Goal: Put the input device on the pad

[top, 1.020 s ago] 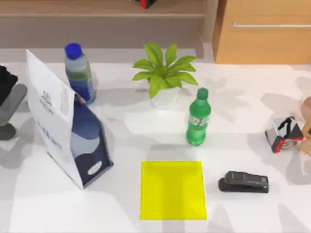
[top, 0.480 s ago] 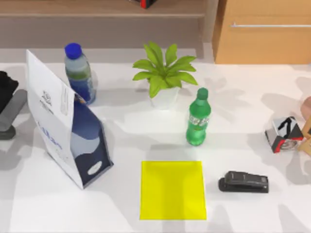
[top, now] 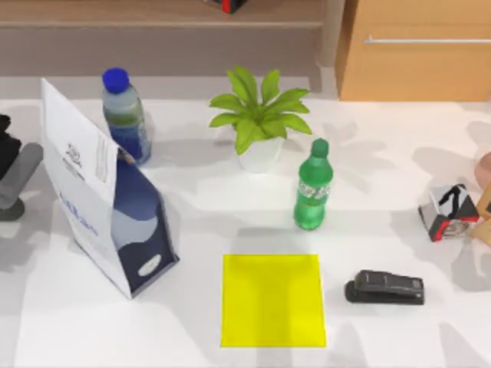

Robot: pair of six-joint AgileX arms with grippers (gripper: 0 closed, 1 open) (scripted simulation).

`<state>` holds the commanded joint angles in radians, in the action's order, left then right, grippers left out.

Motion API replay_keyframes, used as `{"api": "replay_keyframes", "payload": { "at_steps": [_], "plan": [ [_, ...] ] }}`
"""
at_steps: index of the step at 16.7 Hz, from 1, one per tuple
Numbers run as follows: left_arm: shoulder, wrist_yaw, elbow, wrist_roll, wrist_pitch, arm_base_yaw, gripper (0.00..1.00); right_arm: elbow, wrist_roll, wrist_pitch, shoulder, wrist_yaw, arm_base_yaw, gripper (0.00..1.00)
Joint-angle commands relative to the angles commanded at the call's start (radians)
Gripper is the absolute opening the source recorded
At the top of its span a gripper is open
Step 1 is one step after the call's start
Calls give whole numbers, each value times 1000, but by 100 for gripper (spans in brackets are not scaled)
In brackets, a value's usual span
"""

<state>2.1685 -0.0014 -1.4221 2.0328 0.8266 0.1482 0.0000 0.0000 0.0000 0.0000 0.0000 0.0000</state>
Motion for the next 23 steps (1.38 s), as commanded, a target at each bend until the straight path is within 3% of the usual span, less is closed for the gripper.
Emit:
{"api": "replay_keyframes", "payload": {
  "at_steps": [3,4,14,23],
  "plan": [
    [0,0,0,0,0,0,2,0,0,0,0,0,0,100],
    [0,0,0,0,0,0,0,0,0,0,0,0,0,100],
    [-48,-16,-20,-16,53,-1,0,0,0,0,0,0,0,100],
    [-148,-16,-249,-21,389,-4,0,0,0,0,0,0,0,100]
  ]
}}
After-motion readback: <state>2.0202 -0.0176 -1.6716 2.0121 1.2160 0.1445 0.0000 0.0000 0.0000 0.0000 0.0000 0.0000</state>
